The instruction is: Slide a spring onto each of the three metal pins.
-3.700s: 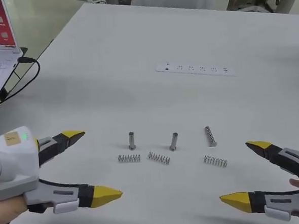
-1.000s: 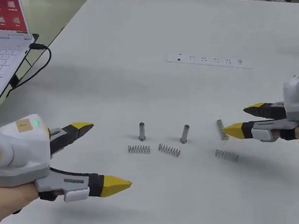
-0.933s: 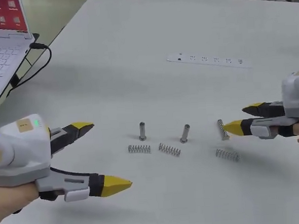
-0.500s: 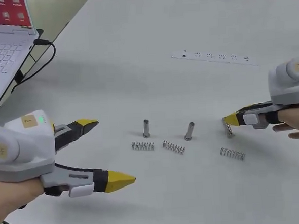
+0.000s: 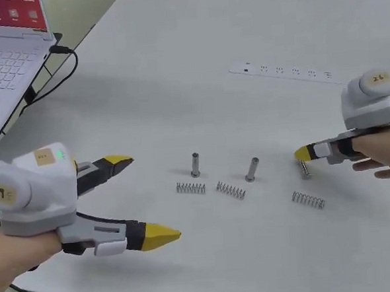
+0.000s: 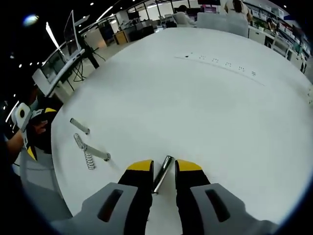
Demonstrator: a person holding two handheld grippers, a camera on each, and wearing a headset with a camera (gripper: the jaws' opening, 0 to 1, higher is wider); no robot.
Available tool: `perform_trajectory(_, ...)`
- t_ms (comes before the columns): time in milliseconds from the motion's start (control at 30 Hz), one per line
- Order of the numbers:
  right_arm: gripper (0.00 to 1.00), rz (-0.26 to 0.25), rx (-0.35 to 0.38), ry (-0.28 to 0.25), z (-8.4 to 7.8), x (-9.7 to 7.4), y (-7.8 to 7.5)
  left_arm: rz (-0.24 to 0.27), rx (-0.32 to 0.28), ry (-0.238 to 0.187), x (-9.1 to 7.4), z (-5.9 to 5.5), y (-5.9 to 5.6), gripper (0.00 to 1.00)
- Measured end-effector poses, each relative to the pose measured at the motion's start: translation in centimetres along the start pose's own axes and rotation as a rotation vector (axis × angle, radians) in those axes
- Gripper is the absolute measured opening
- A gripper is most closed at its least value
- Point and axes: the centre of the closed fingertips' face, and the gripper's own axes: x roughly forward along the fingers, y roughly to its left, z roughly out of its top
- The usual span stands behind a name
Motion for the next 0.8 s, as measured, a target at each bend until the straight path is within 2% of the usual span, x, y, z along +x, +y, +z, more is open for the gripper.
perform_trajectory(200,0.15,-0.028,0.021,0.028,-0.54,0.48,-0.19,0.006,-0.003,-0.001,-0.3,-0.11,0.13,0.93)
perform_trajectory(333,0.14,-0.028,0.008,0.031,-0.58,0.65,0.08,0.01,-0.006,0.007,-0.5,-0.42,0.22,0.92)
perform_trajectory(400,0.15,-0.034,0.031,0.03,-0.52,0.76,0.08,0.019,-0.002,0.003,-0.62,-0.38,0.42,0.91)
perform_trajectory(467,0.14,-0.038,0.031,0.025,-0.36,0.86,0.11,0.022,-0.011,-0.003,-0.69,-0.26,0.52,0.91)
perform_trajectory(700,0.1,-0.08,0.02,0.056,-0.75,0.87,-0.21,0.021,-0.009,-0.001,-0.74,-0.2,0.6,0.91)
perform_trajectory(800,0.09,-0.078,0.02,0.061,-0.85,0.85,-0.08,0.018,-0.011,0.001,-0.62,-0.31,0.57,0.91)
